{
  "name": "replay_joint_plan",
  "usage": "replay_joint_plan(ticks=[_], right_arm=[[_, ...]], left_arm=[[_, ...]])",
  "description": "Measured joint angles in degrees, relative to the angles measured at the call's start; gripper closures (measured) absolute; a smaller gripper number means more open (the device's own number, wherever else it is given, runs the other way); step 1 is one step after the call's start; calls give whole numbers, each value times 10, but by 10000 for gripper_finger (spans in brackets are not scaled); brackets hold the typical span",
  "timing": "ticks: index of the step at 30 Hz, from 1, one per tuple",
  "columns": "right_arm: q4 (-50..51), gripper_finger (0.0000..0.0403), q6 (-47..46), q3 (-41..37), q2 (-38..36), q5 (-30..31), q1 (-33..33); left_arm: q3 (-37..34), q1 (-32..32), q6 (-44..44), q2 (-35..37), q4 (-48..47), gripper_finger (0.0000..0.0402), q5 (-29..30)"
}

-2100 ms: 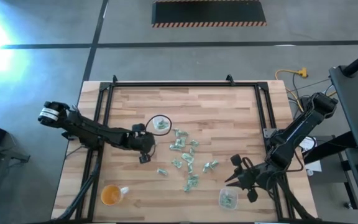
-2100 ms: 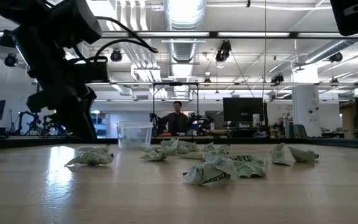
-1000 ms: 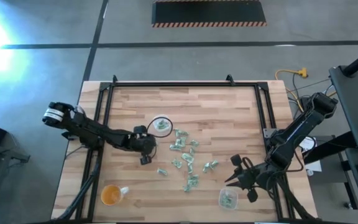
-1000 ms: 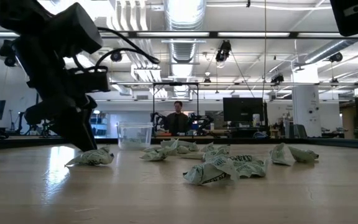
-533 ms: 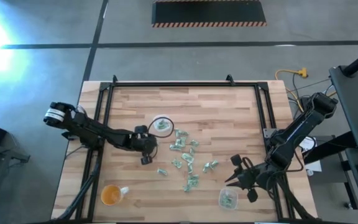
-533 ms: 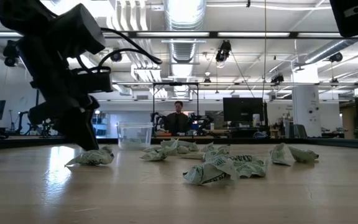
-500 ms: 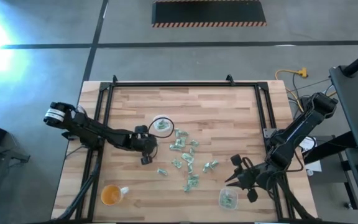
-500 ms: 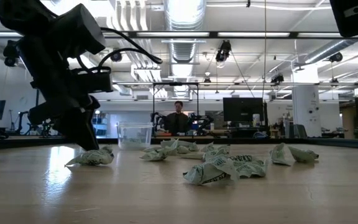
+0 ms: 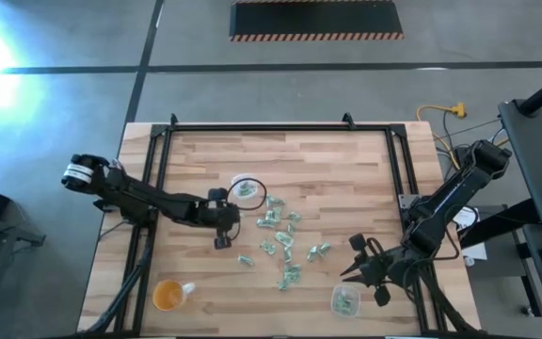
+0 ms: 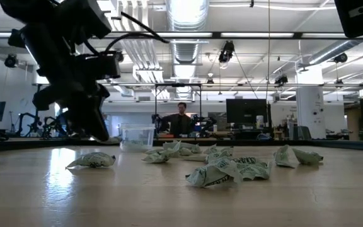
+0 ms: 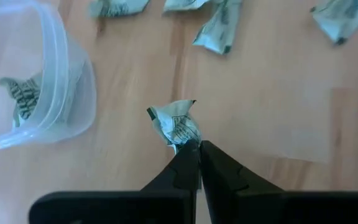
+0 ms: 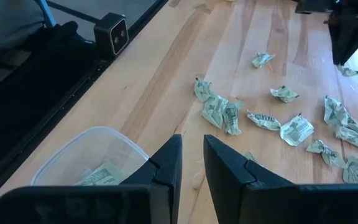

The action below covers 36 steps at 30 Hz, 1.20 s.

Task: Pick and place Stevia / Truvia into bins
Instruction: Put the stevia packet into the top transparent container

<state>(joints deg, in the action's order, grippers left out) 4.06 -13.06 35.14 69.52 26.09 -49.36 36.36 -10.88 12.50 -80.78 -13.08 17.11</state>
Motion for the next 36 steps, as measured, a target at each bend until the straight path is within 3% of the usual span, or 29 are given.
replay_joint_plan(ticks=[3, 10, 14, 27, 36], right_arm=[[0, 346, 1, 0, 0, 0, 0], [0, 346, 2, 0, 0, 0, 0], [0, 346, 2, 0, 0, 0, 0], [0, 346, 2, 0, 0, 0, 0], [0, 346, 2, 0, 0, 1, 0]], left_arm=[[4, -4, -25, 11, 7, 401, 6], [26, 0, -90, 12, 26, 401, 118], [31, 6, -130, 12, 54, 401, 147], [34, 104, -183, 12, 91, 402, 148], [30, 139, -179, 12, 91, 402, 83]])
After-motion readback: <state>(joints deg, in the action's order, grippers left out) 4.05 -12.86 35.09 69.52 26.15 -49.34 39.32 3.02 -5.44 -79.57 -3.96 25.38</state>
